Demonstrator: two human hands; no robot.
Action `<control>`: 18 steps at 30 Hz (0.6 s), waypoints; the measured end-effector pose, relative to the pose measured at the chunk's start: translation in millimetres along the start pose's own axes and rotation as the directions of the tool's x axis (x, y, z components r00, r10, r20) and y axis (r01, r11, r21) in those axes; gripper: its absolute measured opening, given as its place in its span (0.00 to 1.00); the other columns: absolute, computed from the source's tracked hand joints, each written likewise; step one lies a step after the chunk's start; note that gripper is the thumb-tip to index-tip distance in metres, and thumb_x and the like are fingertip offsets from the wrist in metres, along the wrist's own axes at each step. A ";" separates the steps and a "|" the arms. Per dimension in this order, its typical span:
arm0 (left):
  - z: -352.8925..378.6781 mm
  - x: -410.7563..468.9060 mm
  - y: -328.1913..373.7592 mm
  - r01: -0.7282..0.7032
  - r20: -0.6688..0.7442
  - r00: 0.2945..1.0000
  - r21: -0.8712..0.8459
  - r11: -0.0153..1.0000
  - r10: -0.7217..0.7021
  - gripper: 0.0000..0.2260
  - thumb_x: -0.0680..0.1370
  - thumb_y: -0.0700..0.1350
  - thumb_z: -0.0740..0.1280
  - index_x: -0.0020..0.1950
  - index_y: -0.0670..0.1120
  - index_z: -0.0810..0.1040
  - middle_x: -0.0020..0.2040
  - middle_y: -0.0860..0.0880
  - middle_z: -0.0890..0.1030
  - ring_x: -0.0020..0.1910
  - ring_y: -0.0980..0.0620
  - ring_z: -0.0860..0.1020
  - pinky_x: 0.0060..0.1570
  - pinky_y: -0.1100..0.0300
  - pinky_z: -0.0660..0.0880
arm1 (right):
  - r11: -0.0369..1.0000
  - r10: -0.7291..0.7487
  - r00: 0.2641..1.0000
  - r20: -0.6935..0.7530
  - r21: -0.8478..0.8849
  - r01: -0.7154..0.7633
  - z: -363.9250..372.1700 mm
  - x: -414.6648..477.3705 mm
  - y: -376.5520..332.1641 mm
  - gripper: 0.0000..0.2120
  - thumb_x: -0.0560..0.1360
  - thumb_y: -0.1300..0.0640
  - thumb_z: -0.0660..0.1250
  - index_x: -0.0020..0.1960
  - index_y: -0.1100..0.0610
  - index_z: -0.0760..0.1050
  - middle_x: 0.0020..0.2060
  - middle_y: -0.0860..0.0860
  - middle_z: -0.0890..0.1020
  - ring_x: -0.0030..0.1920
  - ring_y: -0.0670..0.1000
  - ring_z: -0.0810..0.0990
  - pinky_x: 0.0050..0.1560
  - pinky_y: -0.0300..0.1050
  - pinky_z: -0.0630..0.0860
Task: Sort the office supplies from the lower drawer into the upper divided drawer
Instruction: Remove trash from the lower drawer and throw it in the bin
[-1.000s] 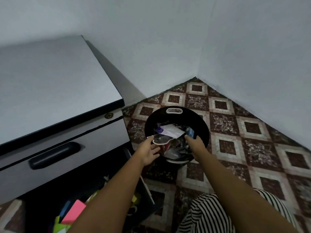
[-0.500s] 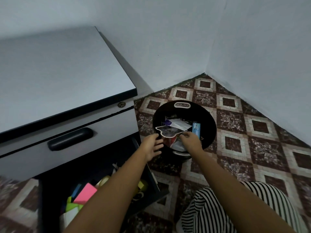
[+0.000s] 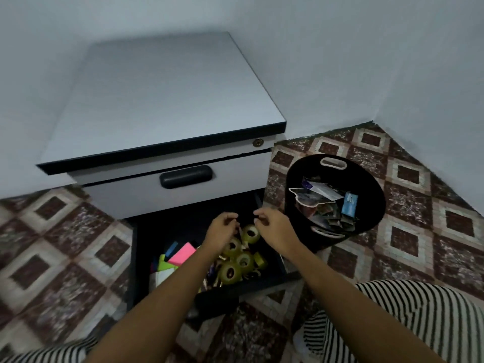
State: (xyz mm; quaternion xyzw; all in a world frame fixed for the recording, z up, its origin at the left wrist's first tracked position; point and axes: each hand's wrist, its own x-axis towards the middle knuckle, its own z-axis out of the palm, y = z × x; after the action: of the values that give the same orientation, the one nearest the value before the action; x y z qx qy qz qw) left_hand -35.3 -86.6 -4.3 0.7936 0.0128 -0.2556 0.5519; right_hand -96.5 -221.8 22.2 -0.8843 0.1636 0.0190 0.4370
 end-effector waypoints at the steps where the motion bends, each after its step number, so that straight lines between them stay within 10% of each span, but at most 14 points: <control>1: -10.4 -2.9 -9.6 -0.011 -0.010 1.000 0.057 0.998 0.012 0.08 0.79 0.35 0.59 0.55 0.44 0.74 0.46 0.42 0.79 0.38 0.51 0.75 0.37 0.64 0.70 | 0.999 -0.026 0.998 0.051 -0.040 0.028 9.8 -1.3 -3.7 0.14 0.78 0.60 0.63 0.63 0.62 0.74 0.57 0.59 0.79 0.58 0.55 0.77 0.53 0.35 0.69; 10: -56.1 -19.7 -66.4 -0.092 0.096 0.995 0.701 0.707 0.034 0.16 0.78 0.50 0.59 0.64 0.48 0.76 0.60 0.44 0.76 0.58 0.43 0.75 0.55 0.59 0.70 | 0.911 0.007 0.962 0.273 -0.399 0.106 61.0 11.1 11.6 0.12 0.77 0.64 0.61 0.58 0.62 0.77 0.54 0.60 0.78 0.56 0.58 0.77 0.54 0.49 0.75; 18: -53.6 -19.8 -76.9 -0.063 0.082 0.997 0.808 0.586 -0.007 0.19 0.78 0.47 0.59 0.68 0.42 0.69 0.63 0.41 0.70 0.62 0.39 0.69 0.59 0.48 0.70 | 0.849 0.076 0.957 0.278 -0.521 0.084 74.8 36.6 28.6 0.14 0.78 0.56 0.59 0.60 0.63 0.71 0.57 0.63 0.75 0.60 0.61 0.71 0.53 0.50 0.74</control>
State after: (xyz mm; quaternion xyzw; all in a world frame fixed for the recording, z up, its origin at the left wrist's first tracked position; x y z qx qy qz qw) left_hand -54.7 -4.0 -48.9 0.9474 -0.1385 -0.2549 0.1350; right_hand -62.4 -189.6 -52.3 -0.9580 0.0848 0.1911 0.1964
